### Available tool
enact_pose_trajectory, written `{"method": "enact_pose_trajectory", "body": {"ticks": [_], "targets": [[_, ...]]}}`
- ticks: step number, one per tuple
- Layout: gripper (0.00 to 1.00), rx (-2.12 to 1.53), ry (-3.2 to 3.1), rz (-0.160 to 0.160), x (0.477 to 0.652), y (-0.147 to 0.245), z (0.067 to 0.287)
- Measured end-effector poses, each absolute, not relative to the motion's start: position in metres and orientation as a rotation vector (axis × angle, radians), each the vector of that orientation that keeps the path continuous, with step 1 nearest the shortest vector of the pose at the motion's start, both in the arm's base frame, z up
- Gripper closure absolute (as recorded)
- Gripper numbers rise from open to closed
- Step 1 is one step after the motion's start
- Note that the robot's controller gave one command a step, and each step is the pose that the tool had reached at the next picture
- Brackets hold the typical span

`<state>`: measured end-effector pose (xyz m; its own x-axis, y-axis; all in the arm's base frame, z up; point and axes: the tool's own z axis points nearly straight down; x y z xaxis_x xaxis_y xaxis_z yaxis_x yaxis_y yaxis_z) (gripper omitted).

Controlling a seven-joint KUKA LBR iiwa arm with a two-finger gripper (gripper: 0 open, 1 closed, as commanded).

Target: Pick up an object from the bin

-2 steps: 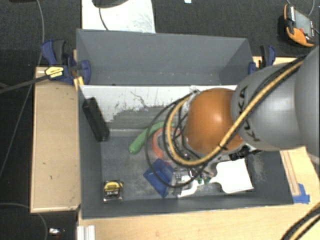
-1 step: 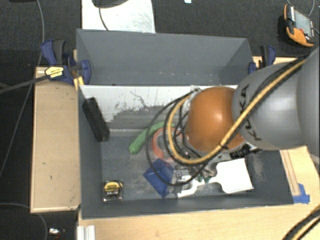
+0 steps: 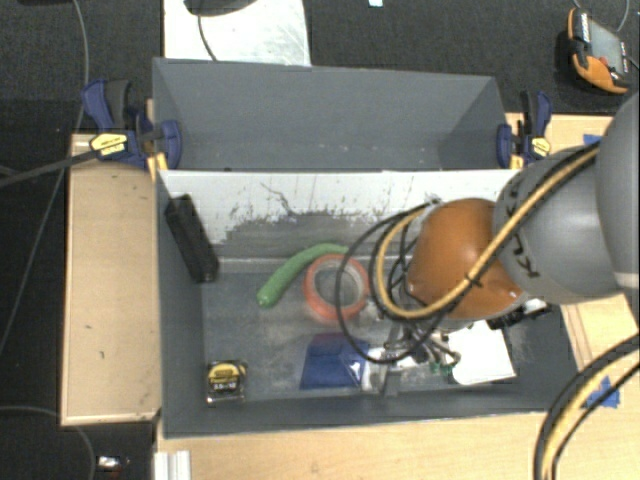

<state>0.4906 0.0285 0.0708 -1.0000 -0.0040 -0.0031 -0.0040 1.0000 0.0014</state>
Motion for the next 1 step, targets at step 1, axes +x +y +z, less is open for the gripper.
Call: {"method": "enact_pose_trajectory", "body": {"ticks": [1], "targets": [[0.00,-0.295,3.115,0.010,0.4863,0.0225,0.0713]]}}
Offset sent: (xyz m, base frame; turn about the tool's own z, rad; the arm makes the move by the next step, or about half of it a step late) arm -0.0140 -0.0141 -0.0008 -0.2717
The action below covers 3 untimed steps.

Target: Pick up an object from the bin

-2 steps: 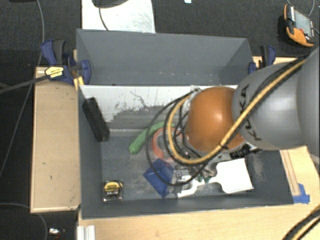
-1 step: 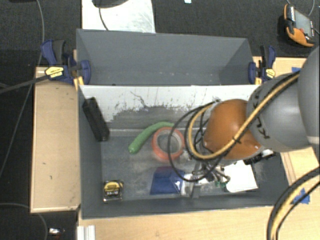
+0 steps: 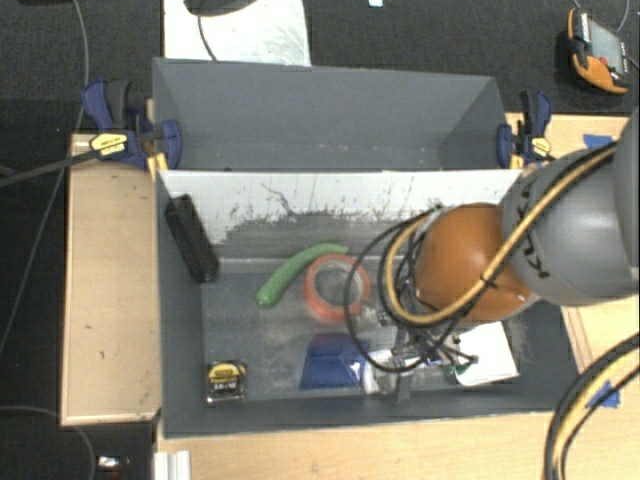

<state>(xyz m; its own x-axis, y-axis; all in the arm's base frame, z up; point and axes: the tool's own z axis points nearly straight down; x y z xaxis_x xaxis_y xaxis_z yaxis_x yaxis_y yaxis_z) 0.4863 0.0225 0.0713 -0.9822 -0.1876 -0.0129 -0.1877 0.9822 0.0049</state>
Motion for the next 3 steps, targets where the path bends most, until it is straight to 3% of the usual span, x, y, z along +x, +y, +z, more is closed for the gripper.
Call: {"method": "enact_pose_trajectory", "body": {"ticks": [1,2,3], "targets": [[0.00,-0.425,3.094,0.005,0.4812,0.0162,0.0730],[0.00,-0.817,3.011,0.006,0.4818,0.0086,0.0718],[1.00,-0.446,3.091,0.007,0.4816,0.0165,0.0731]]}}
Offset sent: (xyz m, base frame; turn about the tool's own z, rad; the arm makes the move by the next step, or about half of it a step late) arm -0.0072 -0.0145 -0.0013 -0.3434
